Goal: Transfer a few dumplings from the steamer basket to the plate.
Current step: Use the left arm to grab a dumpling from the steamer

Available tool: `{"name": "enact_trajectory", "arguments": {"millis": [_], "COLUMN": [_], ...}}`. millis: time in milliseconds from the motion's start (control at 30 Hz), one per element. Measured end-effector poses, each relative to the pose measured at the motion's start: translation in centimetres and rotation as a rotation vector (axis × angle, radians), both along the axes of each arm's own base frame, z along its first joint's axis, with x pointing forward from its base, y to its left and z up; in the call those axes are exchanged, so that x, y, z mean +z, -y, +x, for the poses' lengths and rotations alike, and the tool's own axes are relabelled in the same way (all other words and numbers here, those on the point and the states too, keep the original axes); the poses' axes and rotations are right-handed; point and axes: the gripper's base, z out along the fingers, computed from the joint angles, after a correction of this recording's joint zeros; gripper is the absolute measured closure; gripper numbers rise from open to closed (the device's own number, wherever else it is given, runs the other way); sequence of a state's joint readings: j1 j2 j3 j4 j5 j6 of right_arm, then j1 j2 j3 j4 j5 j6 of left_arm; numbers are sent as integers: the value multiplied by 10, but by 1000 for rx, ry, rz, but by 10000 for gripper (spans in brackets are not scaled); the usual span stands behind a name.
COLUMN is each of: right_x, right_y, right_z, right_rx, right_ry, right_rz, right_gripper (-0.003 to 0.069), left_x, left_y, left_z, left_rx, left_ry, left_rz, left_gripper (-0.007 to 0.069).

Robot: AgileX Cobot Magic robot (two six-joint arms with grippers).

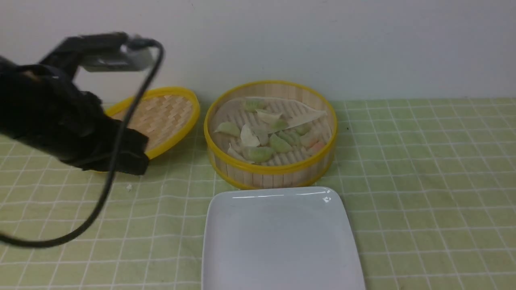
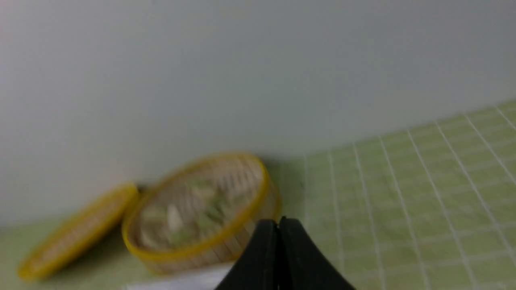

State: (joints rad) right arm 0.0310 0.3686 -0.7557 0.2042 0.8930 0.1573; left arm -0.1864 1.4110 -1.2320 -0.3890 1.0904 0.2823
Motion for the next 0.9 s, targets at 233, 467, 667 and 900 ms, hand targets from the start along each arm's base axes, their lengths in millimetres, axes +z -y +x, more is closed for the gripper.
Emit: {"name": "enact_trajectory", "arguments": {"millis": [233,467,667,900], "right_x": [29,20,21,21], "right_y": [-4,-9,-13,-14], "right_z": [49,74,74,74], "right_rx": [147,193,223,229], "right_ry": [-377,-480,-476,-476], "right_rz": [-206,-165,-127,-118], "right_gripper": [673,673,673,673], "left_x": [-14,-33,-78,-127], "left_y": [44,75,94,102], "left_z": [65,123,162,184], "left_rx": [-86,-124,-162,-154], "left_ry": [16,50,58,62], "left_rz": [156,184,221,246], "left_gripper": [631,615,479,218]}}
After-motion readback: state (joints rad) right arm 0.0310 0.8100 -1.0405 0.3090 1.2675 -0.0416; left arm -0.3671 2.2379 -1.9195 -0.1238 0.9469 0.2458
